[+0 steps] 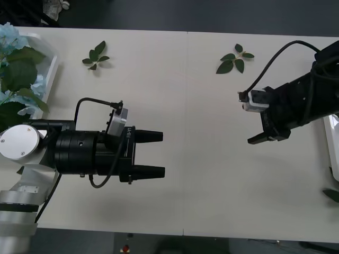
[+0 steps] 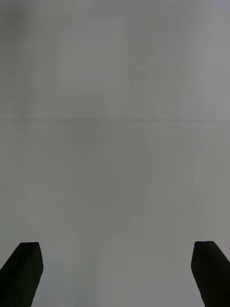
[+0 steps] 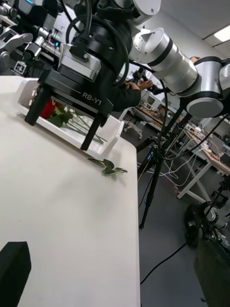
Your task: Put the red flowers into the right box and the blue flowers into the left box
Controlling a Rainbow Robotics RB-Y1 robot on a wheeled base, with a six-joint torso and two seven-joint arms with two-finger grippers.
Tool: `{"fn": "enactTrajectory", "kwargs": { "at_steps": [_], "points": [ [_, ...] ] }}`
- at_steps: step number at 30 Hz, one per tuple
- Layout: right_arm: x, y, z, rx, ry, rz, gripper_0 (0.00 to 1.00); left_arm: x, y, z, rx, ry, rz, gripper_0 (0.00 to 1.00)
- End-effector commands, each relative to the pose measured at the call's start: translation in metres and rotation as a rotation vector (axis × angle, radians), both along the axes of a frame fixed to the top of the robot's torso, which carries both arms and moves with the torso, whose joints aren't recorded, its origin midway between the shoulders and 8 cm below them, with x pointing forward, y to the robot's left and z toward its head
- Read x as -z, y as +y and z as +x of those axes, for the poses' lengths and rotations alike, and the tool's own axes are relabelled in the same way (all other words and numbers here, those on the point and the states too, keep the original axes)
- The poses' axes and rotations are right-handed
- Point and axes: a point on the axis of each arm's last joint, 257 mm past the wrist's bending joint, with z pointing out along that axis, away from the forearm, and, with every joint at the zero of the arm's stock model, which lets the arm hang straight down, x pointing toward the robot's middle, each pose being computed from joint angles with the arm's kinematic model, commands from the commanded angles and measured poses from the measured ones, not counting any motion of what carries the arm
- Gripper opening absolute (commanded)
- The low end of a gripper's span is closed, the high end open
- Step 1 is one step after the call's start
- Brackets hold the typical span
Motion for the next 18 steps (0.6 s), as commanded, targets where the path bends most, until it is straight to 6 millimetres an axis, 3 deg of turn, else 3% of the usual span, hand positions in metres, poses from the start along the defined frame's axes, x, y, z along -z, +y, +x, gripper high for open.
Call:
{"fn": "enactTrajectory", "kwargs": {
  "at_steps": [1,11,18],
  "points": [
    [0.001,0.009,-0.004,-0.065,0.007,-0.022,0.91,-0.006,-0.003,-0.007,0.021,-0.055,0.0,1.0],
    [0.017,0.029,-0.023,-0.067,0.168,0.108,0.91,-0.006,-0.003,-0.007,0.021,-0.055,0.0,1.0],
    [0.017,0.04,-0.013,0.003,0.249,0.254,0.91,-0.006,-0.003,-0.007,0.021,-0.055,0.0,1.0]
  ]
}}
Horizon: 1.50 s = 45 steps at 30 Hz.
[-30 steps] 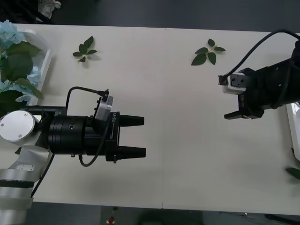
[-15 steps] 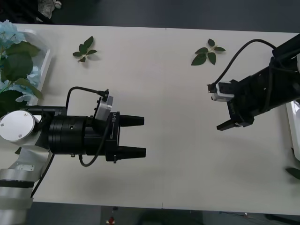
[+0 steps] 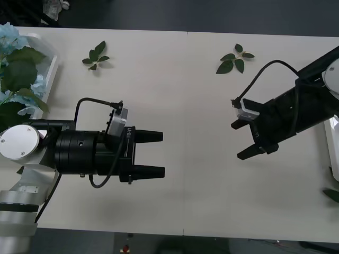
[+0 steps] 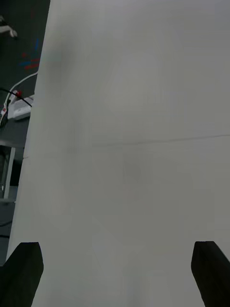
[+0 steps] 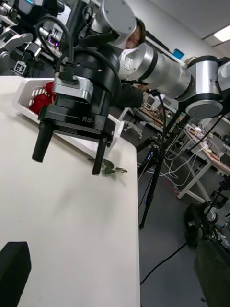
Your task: Put the red flowers into the right box and the blue flowers into the left box
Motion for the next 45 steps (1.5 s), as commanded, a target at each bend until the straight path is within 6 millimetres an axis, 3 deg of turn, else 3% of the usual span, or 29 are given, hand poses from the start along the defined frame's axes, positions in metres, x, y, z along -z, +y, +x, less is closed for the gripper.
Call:
{"fn": "enactTrajectory", "kwargs": {
  "at_steps": [1,14,45],
  "points": [
    [-0.019,0.018,0.011,0.019,0.01,0.13,0.91,-0.006,-0.003,-0.007,0.021,-0.055,0.0,1.0],
    [-0.043,0.026,0.012,0.041,0.071,0.281,0.91,-0.006,-0.003,-0.007,0.021,-0.055,0.0,1.0],
    [-0.041,0.027,0.005,0.019,0.091,0.279,0.91,-0.006,-0.003,-0.007,0.021,-0.055,0.0,1.0]
  ]
}}
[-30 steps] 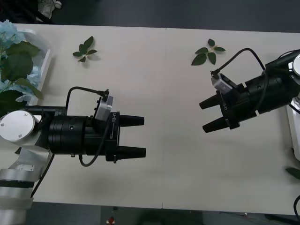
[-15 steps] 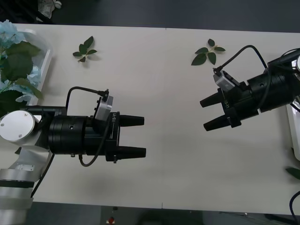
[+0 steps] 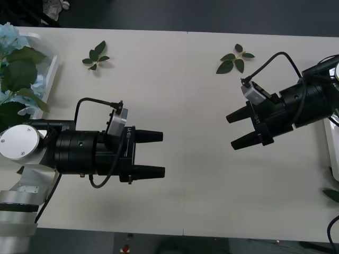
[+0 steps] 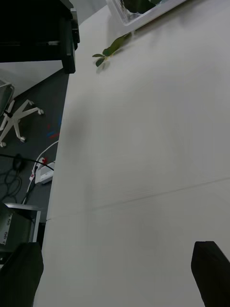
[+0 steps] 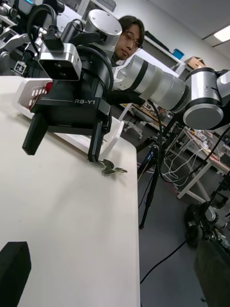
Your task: Put the red flowers into the right box and the blue flowers into the left box
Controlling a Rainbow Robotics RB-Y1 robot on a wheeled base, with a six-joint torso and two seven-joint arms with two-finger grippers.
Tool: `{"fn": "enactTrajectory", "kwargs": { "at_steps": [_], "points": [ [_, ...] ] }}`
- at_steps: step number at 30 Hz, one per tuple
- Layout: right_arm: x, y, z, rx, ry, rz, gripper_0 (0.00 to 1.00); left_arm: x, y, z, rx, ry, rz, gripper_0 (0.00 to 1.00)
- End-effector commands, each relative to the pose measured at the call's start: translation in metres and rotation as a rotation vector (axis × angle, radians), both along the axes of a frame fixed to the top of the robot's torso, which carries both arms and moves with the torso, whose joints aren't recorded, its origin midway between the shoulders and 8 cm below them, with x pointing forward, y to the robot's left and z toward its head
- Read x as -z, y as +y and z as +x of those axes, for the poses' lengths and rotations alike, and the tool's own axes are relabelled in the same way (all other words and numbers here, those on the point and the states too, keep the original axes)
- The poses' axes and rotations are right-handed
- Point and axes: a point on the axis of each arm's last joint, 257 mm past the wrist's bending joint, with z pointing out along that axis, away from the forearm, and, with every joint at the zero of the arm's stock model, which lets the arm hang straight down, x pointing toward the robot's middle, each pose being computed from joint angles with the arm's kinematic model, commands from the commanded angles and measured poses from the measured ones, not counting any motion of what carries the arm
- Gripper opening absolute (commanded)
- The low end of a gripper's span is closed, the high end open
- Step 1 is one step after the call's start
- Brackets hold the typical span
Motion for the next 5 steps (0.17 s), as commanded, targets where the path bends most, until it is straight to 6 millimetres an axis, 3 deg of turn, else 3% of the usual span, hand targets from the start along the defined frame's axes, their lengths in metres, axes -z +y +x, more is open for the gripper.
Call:
{"fn": "enactTrajectory", "kwargs": {
  "at_steps": [1,5],
  "points": [
    [-0.0101,0.006,0.0018,-0.03,-0.046,0.014,0.91,-0.0063,-0.0026,-0.0066,0.021,-0.055,0.0,1.0],
    [-0.0101,0.006,0.0018,-0.03,-0.046,0.014,0.91,-0.0063,-0.0026,-0.0066,0.021,-0.055,0.0,1.0]
  ]
}}
